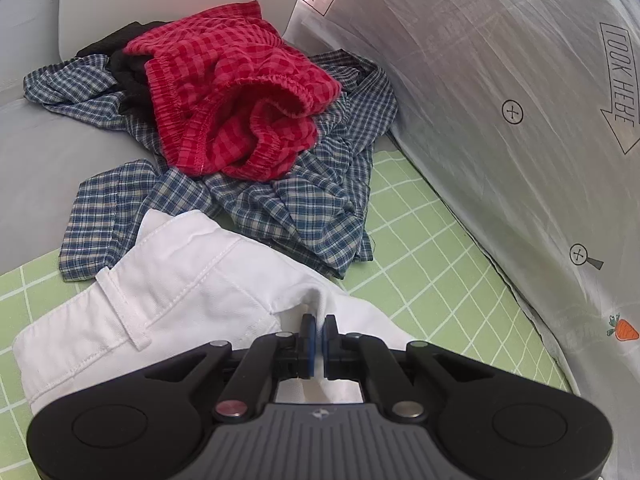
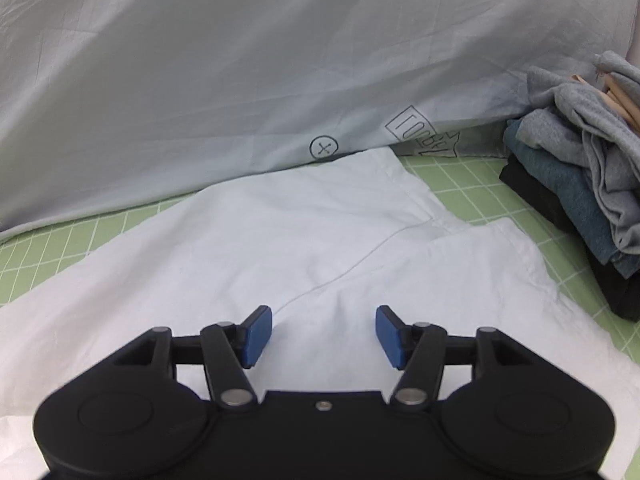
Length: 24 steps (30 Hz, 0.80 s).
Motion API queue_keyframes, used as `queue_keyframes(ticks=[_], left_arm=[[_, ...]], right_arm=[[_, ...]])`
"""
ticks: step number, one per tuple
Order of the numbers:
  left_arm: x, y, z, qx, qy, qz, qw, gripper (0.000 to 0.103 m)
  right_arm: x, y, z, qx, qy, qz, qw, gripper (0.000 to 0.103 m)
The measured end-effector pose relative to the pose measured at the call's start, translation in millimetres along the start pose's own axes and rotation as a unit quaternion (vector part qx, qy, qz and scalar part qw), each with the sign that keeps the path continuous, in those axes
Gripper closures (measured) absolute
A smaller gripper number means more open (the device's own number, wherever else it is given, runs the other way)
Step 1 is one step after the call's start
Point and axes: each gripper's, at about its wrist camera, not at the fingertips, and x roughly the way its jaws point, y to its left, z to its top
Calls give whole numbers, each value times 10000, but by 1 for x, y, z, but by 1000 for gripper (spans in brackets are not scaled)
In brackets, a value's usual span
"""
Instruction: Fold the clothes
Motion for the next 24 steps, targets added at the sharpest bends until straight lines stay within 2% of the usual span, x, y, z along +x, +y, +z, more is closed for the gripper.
queue_keyframes(ticks=[1,3,5,7,8,13,15,21,24], left_arm=[[0,-1,-1,27,1,34,10000,99],[-1,-2,-3,68,-3,66,10000,99],[-2,-3,-3,127,-16,80,9999,99],[-5,-3,-3,160,-65,98,9998,99],[-6,-3,-3,153,-88,95,9998,99],[-14,-7,0,101,-204,95,9997,100],[-19,-12,4,94,-284,29,9995,100],[-26,-26,24,16,-638,-166,9978,100],[-14,-25,31,-49,-726,-7,9973,99]], right_arm=[[2,1,-7,15,99,1,10000,29],[7,4,-21,46,296,2,9996,33],[5,2,-22,210,208,166,9994,81],[0,1,-20,184,99,72,9998,97],[-2,-3,-19,243,50,116,9996,100],[-21,-12,-7,317,-342,198,9987,101],[-33,-6,7,179,-658,181,9975,101],[-29,36,52,-374,-1305,308,9903,101],[-27,57,74,-650,-1624,371,9839,101]])
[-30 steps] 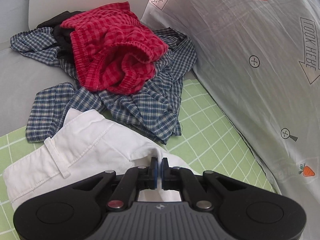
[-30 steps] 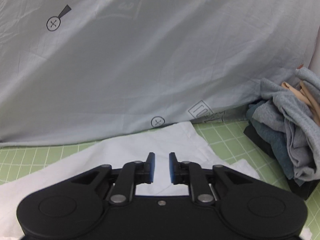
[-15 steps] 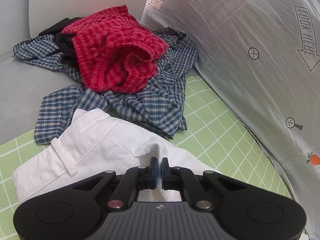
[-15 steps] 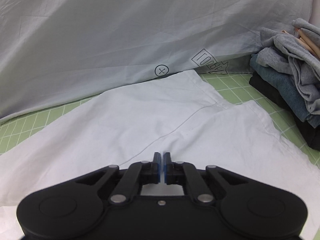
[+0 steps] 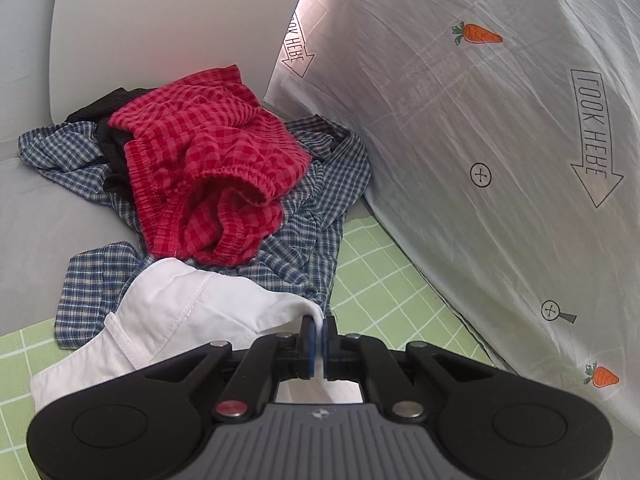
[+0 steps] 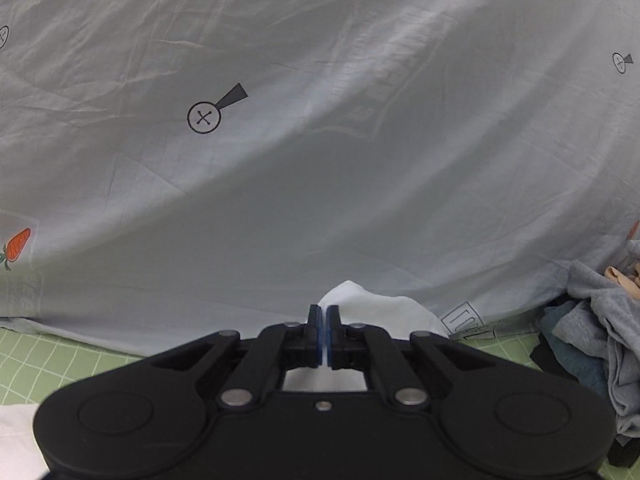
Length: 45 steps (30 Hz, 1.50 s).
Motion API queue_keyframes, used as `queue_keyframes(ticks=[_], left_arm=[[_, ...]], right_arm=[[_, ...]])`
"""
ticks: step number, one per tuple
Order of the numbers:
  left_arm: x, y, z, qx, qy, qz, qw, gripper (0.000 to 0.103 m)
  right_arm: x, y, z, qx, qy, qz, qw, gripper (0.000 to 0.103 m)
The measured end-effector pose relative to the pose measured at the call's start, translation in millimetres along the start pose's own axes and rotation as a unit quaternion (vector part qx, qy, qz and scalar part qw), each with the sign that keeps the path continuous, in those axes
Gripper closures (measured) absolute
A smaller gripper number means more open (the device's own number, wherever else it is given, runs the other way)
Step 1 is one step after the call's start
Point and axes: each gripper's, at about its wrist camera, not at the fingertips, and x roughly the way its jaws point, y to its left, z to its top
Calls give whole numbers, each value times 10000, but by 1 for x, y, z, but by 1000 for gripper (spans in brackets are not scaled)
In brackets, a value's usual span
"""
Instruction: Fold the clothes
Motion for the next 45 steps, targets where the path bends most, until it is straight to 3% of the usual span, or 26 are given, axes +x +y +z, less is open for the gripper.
queue_keyframes(ticks=[2,3,4,6,8,9,13,17,20,24,27,28,29,31,32,34,40,45], left_arm=[[20,12,-2,-221,79,184,9996,98],[31,20,-3,-353,156,287,9988,93],[42,28,-4,-482,234,376,9979,90],[46,39,-6,-685,397,310,9964,90],[34,34,-7,-355,309,266,9985,82],[28,28,-10,-137,325,271,9990,71],[7,1,-29,729,466,192,9961,40],[-7,-32,-63,1769,784,106,9810,36],[-10,-49,-98,2103,1099,145,9713,33],[-15,-72,-144,2771,1321,163,9516,33],[-15,-80,-171,3153,1415,248,9380,33],[-15,-79,-172,3187,1422,264,9368,33],[-14,-78,-173,3220,1428,280,9355,33],[-13,-76,-176,3287,1441,311,9329,29],[-13,-75,-177,3320,1447,327,9315,27],[-11,-73,-180,3387,1459,359,9288,22],[-15,-70,-189,3610,1605,364,9179,17],[-24,-69,-198,3812,1811,298,9061,17]], right_arm=[[27,11,-6,-224,377,120,9990,95],[23,3,-14,-140,464,23,9988,88],[18,-5,-22,-48,548,-80,9985,71],[8,-22,-39,135,714,-286,9969,59],[-1,-39,-55,318,880,-492,9944,33],[-6,-48,-63,409,962,-595,9927,27],[-25,-82,-96,773,1290,-1004,9835,20],[-45,-116,-129,1135,1612,-1409,9702,17],[-47,-144,-144,1542,1646,-1657,9600,16],[-43,-183,-156,2177,1540,-1945,9439,16],[-34,-197,-159,2275,1491,-2037,9405,18],[-33,-202,-160,2299,1457,-2049,9402,26],[-32,-202,-158,2205,1423,-2005,9439,41],[-32,-203,-154,2006,1352,-1912,9513,62],[-38,-206,-156,1987,1345,-1931,9514,82],[-53,-211,-161,1955,1332,-1976,9513,94],[-116,-231,-186,1911,1400,-2239,9454,96],[-189,-246,-222,1639,1847,-2823,9270,96]])
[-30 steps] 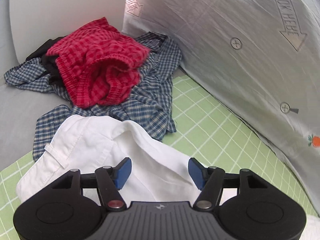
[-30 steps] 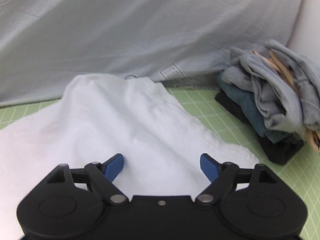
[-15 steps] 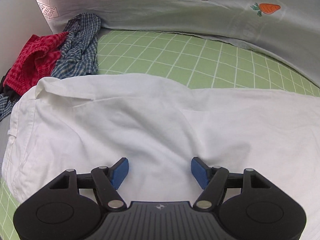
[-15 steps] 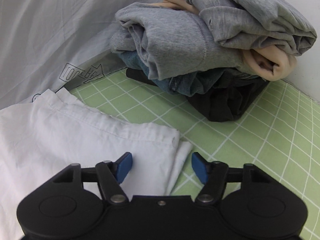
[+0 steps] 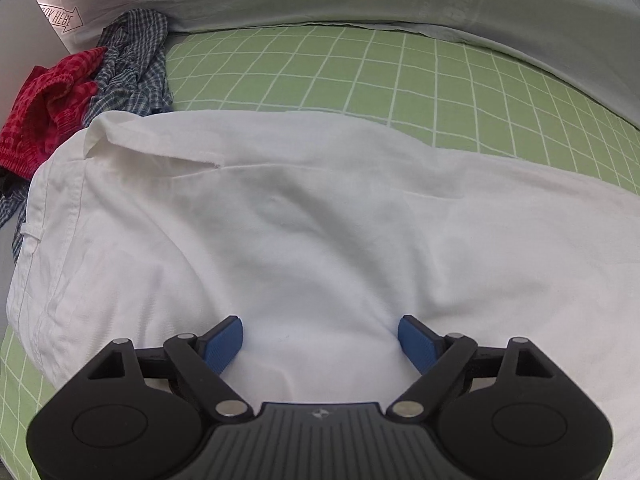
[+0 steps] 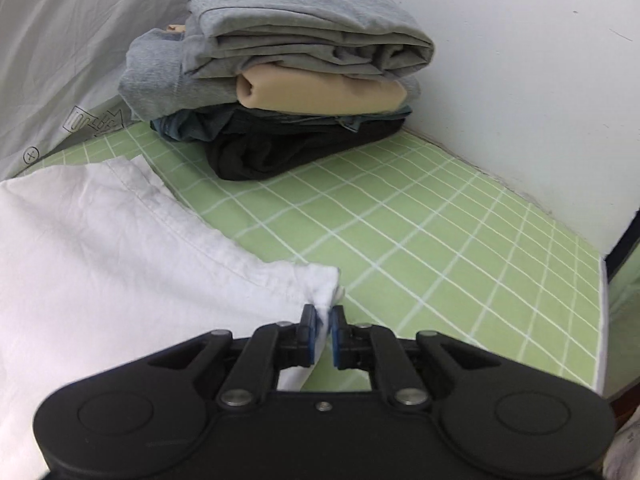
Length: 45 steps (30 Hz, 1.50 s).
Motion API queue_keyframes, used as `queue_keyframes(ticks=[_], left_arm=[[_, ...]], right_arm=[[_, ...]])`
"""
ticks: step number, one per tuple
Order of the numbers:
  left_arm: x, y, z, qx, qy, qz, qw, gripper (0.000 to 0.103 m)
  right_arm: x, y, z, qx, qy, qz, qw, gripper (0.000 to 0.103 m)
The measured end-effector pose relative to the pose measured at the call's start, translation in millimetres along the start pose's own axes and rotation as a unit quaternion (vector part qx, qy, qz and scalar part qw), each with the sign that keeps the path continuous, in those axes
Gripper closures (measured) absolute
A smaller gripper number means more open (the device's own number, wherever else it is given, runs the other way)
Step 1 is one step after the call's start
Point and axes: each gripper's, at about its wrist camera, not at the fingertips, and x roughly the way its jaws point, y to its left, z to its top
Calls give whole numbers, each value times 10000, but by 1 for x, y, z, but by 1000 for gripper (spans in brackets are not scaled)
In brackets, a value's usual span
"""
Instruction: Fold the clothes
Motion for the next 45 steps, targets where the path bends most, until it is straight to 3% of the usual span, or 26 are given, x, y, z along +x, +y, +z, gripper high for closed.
queue_keyframes(ticks=[4,6,8,11,13,15,17,18,21,23,27,31,32,34,39,45], left_arm=[[-4,-5,-8,197,141,-78,9997,15],[-6,-7,-12,295,212,-117,9993,13],[-5,-9,-11,385,300,-128,9987,10],[-2,-9,-6,434,399,-67,9982,5],[-2,-8,-6,413,419,-36,9983,3],[-1,-7,-8,380,411,-12,9984,2],[-1,-6,-9,337,398,-10,9986,0],[-1,-5,-10,312,392,-16,9987,0],[-1,-5,-10,250,381,19,9990,0],[-1,-5,-11,210,373,43,9991,0],[-1,-5,-11,137,360,85,9992,0],[-1,-5,-11,108,373,106,9992,0],[-2,-6,-12,109,381,105,9992,0],[-1,-5,-12,112,386,91,9992,0],[-2,-2,-12,113,364,38,9993,0],[-13,3,-20,91,251,-79,9996,0]], right_arm=[[-8,-20,-19,-361,134,-216,9990,93],[-9,-16,-14,-476,-25,-279,9985,83],[-10,-8,-4,-562,-295,-393,9972,56],[-1,15,21,-751,-616,2,9953,54],[10,34,38,-923,-729,388,9923,54],[23,51,54,-1001,-835,971,9867,62],[38,67,70,-1034,-840,1382,9814,84],[45,74,78,-1049,-840,1585,9782,85],[65,92,92,-1095,-762,1679,9767,78],[77,104,102,-1126,-709,1737,9758,61],[96,111,109,-997,-387,2061,9727,60],[97,114,106,-1183,-375,2173,9682,66],[97,115,105,-1230,-373,2200,9670,73],[96,115,107,-1326,-398,2019,9696,101],[97,112,115,-1381,-580,1524,9769,101],[97,120,121,-1443,-415,1177,9816,99]])
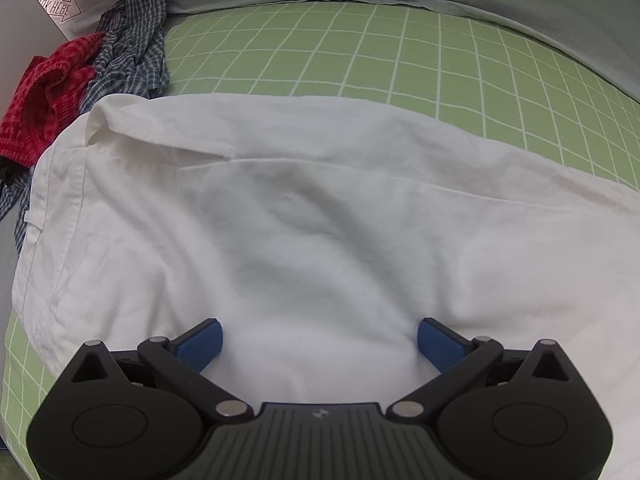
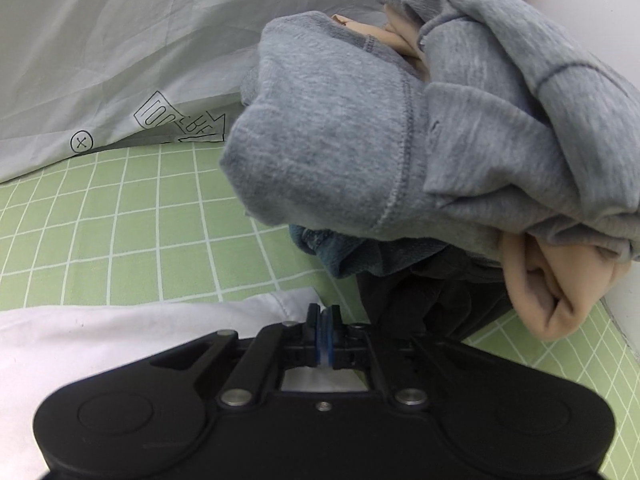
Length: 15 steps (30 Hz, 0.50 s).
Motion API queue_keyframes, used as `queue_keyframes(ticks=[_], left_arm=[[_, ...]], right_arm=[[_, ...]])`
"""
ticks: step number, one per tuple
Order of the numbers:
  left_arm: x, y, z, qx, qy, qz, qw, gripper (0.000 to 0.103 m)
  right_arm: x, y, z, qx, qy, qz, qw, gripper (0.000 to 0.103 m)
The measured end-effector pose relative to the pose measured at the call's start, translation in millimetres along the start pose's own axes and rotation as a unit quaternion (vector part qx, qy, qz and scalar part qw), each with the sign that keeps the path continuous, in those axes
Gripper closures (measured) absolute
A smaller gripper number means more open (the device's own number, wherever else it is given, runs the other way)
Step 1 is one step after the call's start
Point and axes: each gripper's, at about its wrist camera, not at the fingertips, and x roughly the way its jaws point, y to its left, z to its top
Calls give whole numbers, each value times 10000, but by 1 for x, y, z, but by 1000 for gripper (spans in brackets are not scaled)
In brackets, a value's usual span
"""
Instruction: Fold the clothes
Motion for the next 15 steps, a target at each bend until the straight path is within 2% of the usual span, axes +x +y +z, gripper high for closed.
queue_keyframes(ticks=[1,2,4,6,8,10,15], left_arm=[[-2,1,-1,-3,-19,-19,10000,0],[-4,2,-3,-6,-38,-39,10000,0],[-8,3,-6,-12,-76,-77,9999,1],[-11,5,-8,-18,-115,-116,9999,1],[-15,6,-11,-24,-153,-154,9998,1],[-19,8,-14,-17,-192,-192,9996,1],[-44,15,-42,599,-344,-257,9973,1]], right_arm=[[-8,-1,0,108,-7,-38,9999,85],[-15,-3,0,222,-15,-76,9997,55],[-38,-10,-4,683,-44,27,9976,21],[-65,-14,-18,1132,19,78,9935,15],[-93,-13,-35,1493,129,194,9885,0],[-121,1,-59,1443,193,311,9889,0],[-190,38,-118,1300,348,599,9891,0]])
